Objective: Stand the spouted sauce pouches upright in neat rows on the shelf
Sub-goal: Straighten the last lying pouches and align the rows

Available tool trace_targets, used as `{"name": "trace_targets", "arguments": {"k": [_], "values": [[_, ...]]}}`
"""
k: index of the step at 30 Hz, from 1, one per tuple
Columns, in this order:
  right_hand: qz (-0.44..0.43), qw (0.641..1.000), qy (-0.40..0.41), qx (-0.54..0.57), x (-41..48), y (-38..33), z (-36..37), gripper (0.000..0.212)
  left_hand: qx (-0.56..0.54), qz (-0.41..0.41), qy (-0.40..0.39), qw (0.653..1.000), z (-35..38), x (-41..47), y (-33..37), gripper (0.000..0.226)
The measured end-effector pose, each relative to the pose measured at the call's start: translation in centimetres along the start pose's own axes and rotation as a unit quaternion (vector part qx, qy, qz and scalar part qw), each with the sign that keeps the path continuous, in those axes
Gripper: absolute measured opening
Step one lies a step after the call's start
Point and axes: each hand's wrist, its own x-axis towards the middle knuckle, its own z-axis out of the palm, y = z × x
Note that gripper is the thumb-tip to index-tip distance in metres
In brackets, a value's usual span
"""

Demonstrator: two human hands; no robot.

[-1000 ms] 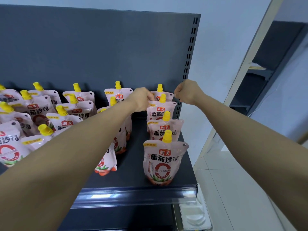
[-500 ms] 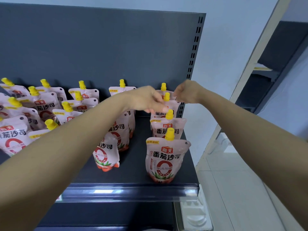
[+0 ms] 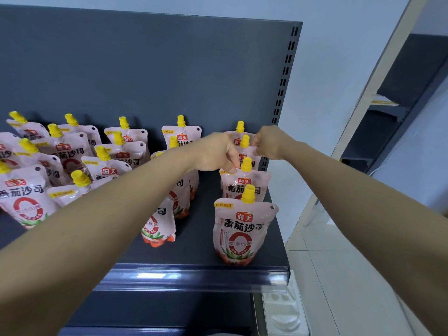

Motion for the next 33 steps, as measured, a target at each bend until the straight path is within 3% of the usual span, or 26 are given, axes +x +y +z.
{"name": "trace_targets", "arguments": {"k": [5,8,12,16,24,29,33], "values": [[0.015,0.999,-0.010,-0.029,0.1,-0.3,-1.6,0.021,-0.027,0.002,0.015,1.000,-2.2,-1.1,0.1,0.021],[0.019,0.998,0.055,-0.008,-0.1,-1.4,-4.0,0.024,0.009,-0.017,0.051,0.999,-5.2,-3.1,-0.1,0.022],[-0.067,0.991,0.115,0.005,-0.8,-6.0,-6.4,0.022,0.023,-0.049,0.078,0.995,-7.4,-6.6,-0.9,0.018],[-0.149,0.987,0.060,-0.012,-0.8,-11.4,-6.0,0.025,0.023,-0.089,0.085,0.992,-7.8,-10.2,-2.5,0.020],[-0.184,0.977,-0.104,-0.029,1.2,-16.1,-3.3,0.030,-0.041,-0.134,0.035,0.990,-6.5,-14.5,-7.0,0.025],[-0.168,0.978,-0.125,0.011,1.6,-16.8,-2.5,0.027,-0.003,-0.119,0.006,0.993,-5.0,-14.4,-8.3,0.015],[-0.149,0.979,-0.135,0.010,1.1,-17.1,-2.7,0.027,0.053,-0.100,0.032,0.993,-3.8,-13.8,-8.9,0.013]]}}
